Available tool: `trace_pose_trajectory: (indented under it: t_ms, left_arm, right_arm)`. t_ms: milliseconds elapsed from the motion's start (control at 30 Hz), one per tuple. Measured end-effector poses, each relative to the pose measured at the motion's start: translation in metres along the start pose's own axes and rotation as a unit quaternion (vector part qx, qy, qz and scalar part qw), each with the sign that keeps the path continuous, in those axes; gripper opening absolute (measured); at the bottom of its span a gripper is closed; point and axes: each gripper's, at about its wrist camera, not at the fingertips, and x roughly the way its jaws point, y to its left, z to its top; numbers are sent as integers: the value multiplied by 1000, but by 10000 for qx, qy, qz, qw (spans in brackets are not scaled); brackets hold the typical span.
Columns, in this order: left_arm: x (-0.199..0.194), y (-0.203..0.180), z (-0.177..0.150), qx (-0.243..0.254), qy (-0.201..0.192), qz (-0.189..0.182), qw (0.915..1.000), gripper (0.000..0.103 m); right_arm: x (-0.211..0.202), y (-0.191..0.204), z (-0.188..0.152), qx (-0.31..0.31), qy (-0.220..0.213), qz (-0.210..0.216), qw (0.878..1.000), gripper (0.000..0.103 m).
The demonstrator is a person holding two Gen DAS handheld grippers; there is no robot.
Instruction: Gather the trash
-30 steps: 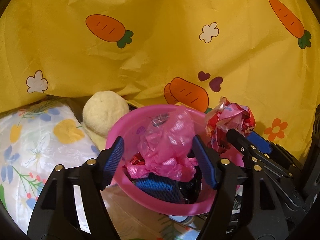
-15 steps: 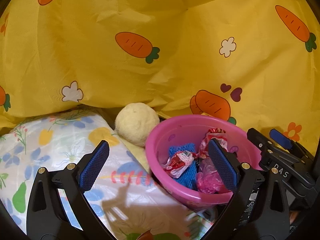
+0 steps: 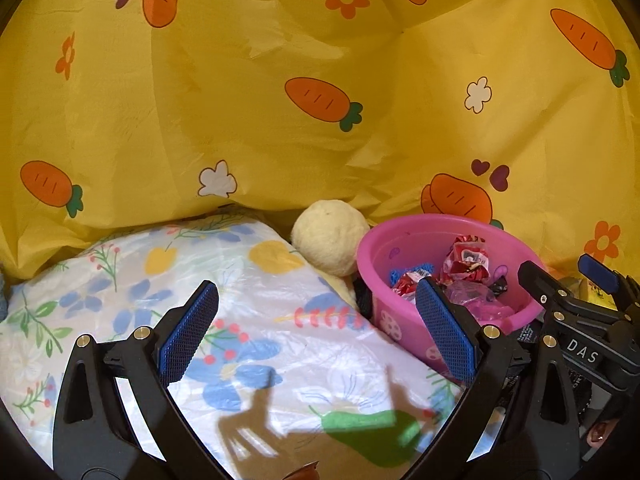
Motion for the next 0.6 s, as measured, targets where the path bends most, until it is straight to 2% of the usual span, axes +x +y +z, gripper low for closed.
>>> trace_pose_trajectory:
  t_ms: [167, 300, 600]
  left_arm:
    - [-26, 16, -14, -69, 38, 154, 9999, 97]
    - [-47, 28, -30, -80, 97, 430, 9990, 97]
    - [-103, 51, -66, -192, 61, 790, 9967, 97]
  right_arm:
    - [-27, 19, -11, -159, -56, -27, 9999, 97]
    - [-52, 33, -23, -242, -100, -32, 9997, 97]
    - [-107, 49, -47, -333, -205, 230, 9990, 97]
